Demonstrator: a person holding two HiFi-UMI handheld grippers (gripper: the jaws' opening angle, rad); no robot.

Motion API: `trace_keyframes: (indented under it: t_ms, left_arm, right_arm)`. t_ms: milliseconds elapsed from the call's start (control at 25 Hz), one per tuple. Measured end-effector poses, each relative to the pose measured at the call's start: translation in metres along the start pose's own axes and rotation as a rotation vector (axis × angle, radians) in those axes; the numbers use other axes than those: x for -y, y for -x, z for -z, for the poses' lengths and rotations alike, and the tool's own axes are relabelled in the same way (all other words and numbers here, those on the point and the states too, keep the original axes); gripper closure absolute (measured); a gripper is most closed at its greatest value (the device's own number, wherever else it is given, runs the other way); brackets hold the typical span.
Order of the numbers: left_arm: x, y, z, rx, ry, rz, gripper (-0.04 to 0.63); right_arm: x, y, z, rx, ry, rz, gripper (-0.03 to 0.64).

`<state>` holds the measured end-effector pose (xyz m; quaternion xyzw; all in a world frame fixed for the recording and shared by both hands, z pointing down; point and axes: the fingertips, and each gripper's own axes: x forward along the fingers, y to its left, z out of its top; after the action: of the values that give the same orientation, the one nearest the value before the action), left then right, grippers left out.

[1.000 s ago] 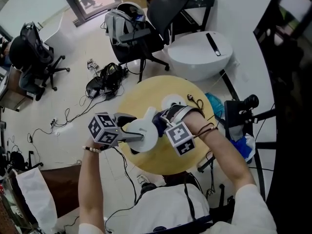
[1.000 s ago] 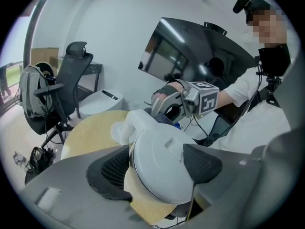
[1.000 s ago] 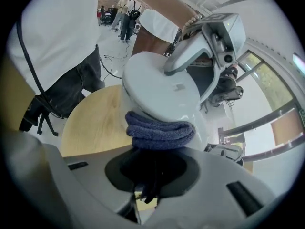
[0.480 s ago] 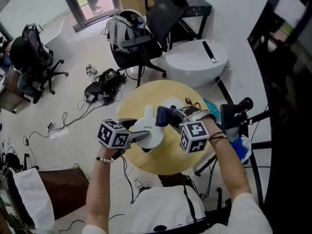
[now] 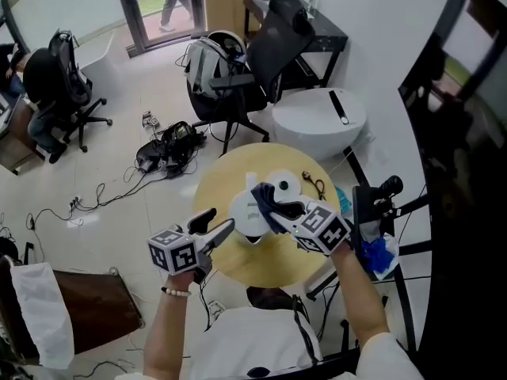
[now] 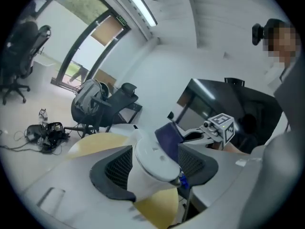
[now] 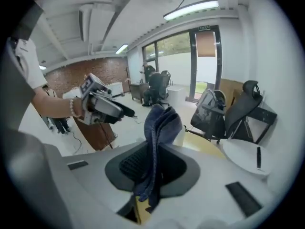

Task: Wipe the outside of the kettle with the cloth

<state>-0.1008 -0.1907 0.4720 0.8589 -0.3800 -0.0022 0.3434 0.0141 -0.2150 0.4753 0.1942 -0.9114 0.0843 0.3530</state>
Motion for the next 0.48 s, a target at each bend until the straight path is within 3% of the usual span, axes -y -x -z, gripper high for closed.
trace_keyframes:
  t_ms: [200, 480]
  left_arm:
    - [-0.008, 0.046, 0.035, 0.027, 0.037, -0.088, 0.432]
    - [-0.029, 0.098, 0.052, 0.106, -0.010, -0.298, 0.586]
  right_arm:
    - [-0.001, -0.028, -0.023, -0.095, 0.099, 0.038, 0.541]
    - [-0.043, -0.068, -0.040, -0.173, 0.196, -0.055, 0.541]
